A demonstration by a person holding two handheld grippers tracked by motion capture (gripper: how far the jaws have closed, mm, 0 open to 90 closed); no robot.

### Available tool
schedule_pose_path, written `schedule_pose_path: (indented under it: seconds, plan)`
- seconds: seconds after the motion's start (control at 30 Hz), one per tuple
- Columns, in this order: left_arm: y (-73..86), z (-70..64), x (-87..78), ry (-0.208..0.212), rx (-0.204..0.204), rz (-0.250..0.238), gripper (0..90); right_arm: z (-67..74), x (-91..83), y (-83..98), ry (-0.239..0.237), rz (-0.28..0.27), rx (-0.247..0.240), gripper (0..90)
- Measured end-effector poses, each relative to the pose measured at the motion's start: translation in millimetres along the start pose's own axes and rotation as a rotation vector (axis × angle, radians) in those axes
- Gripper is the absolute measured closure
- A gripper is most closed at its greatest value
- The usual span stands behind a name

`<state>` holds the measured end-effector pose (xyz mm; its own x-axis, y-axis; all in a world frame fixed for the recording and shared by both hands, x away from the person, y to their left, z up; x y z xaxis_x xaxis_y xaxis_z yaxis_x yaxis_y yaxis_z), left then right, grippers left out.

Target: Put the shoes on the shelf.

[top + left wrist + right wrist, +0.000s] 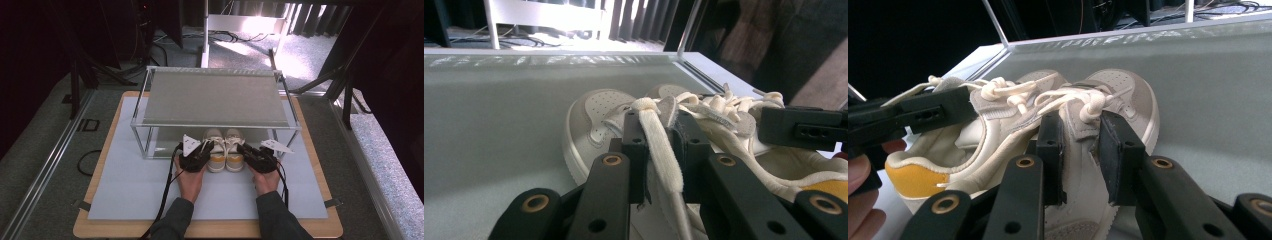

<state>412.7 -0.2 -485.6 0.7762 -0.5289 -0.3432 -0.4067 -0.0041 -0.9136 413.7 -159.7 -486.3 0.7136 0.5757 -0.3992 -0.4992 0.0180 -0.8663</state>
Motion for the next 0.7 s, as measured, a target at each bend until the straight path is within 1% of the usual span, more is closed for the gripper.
schedule_pose_path:
  seconds: [0.1,0.27,0.37,0.4,0.53,0.57,0.67,0.7]
  plan:
    - [-1.1,1.7,3.6,-0.009,-0.007,-0.008,78.8,-1.9,3.5,-1.8,0.005,-0.008,-0.008,72.9]
    - [-2.2,5.2,8.1,-0.025,-0.002,-0.027,78.8,-5.2,9.9,-3.8,0.007,-0.019,0.005,72.9]
    - [-2.2,6.1,9.0,-0.028,-0.005,-0.028,78.8,-5.6,12.1,-4.3,0.011,-0.022,0.004,72.9]
    - [-2.7,8.1,12.0,-0.043,-0.003,-0.032,78.9,-5.8,14.7,-4.3,0.014,-0.023,0.011,72.9]
    - [-4.6,8.9,15.2,-0.051,-0.008,-0.040,78.9,-6.8,17.1,-4.2,0.019,-0.024,0.017,72.9]
    - [-5.9,8.7,17.3,-0.045,0.005,-0.048,78.9,-7.9,18.0,-4.3,0.030,-0.027,0.023,72.9]
    - [-6.7,9.1,18.8,-0.042,0.011,-0.048,78.5,-9.7,19.5,-4.4,0.029,-0.031,0.036,72.9]
    - [-6.5,10.7,20.2,-0.047,0.015,-0.045,78.5,-10.1,21.6,-3.3,0.030,-0.028,0.042,72.9]
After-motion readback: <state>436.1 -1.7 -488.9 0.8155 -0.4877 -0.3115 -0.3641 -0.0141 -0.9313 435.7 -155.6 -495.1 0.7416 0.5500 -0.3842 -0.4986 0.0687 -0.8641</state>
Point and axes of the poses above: each handheld gripper's, and its own axes: x roughly forward along the jaws, y roughly out of its underside, z roughly to its left, the point moved 8 cm from there along x, roughly forward along the jaws, and after that the axes turned 3 degrees about z, right-handed, at the moved point
